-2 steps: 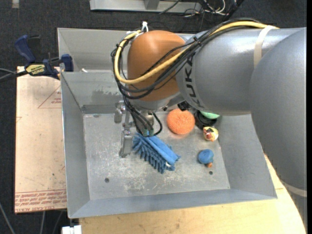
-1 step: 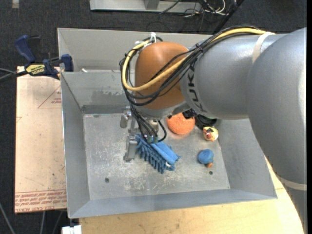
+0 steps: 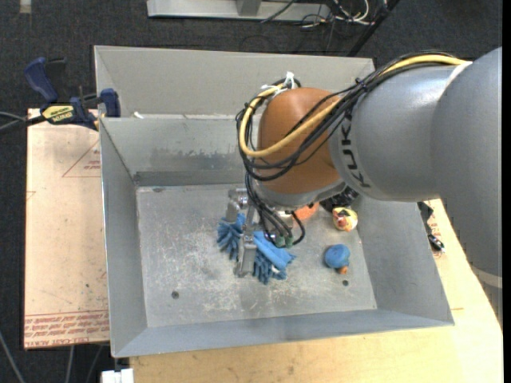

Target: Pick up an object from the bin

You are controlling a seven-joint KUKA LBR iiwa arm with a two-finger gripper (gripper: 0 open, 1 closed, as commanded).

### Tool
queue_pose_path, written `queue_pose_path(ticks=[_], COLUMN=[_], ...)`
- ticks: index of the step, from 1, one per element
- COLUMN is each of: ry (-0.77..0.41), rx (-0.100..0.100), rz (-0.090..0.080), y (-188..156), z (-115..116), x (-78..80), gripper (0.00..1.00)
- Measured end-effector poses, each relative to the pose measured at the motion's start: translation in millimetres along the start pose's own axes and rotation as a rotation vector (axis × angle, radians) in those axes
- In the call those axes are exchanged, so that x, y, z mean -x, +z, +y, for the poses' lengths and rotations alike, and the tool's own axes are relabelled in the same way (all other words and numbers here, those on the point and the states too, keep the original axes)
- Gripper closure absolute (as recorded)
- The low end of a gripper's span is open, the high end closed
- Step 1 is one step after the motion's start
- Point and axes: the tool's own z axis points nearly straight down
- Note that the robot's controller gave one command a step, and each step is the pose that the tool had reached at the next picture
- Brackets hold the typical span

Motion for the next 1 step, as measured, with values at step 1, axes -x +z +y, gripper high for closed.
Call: queue_pose_path(ticks=[1], ry=[-0.075], rx=[0.004], rz=[-0.008], y=[-3.1], z=[1.1], x=[-8.9], gripper=[0.0])
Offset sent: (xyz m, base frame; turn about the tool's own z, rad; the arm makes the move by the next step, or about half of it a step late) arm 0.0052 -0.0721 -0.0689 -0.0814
